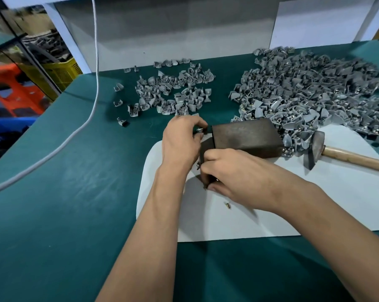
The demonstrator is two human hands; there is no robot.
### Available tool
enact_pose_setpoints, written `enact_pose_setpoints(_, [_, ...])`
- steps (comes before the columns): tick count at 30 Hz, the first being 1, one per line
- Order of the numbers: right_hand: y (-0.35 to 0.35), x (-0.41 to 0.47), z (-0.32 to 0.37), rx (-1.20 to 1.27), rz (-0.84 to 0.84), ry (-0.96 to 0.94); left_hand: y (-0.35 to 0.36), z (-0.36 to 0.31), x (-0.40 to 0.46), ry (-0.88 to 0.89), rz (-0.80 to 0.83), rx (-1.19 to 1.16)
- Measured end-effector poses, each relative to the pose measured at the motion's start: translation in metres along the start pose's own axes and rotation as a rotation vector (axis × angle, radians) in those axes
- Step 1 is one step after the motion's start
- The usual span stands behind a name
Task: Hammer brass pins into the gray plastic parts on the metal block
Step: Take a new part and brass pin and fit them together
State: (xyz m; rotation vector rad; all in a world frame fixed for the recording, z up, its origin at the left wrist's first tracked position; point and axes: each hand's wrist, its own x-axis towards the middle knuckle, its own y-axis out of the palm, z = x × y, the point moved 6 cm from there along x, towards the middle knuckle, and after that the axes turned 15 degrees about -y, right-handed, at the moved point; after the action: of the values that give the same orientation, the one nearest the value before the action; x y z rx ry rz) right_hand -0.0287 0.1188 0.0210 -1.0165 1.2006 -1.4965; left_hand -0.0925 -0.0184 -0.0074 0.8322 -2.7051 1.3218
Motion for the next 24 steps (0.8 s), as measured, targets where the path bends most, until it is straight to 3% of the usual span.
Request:
enact_pose_setpoints(5, [0.0,-0.007,-0.005,0.072,-0.067,-0.014,0.002,0.0,-0.003,0.014,0.039,-0.09])
enact_pose_setpoints(8, [-0.006,-0.012,-0.012,0.164,-0.188,-0.023,0.002,0.002,0.0,-0.003,0.027,-0.15])
enact_pose_setpoints(14, [-0.017,-0.027,-0.022,0.23,-0.378,-0.021,-0.007,0.004,-0.004,-0.139,-0.066,-0.471])
enact_pose_setpoints(19, [-0.021,-0.035,-0.035,0.337,-0.483,0.042,-0.007,-0.005,-0.012,-0.199,0.082,-0.921])
enact_pose_setpoints(24, [-0.02,-0.042,-0.043,0.379,-0.506,0.097,-0.006,-0.016,-0.017,-0.23,0.183,-1.11])
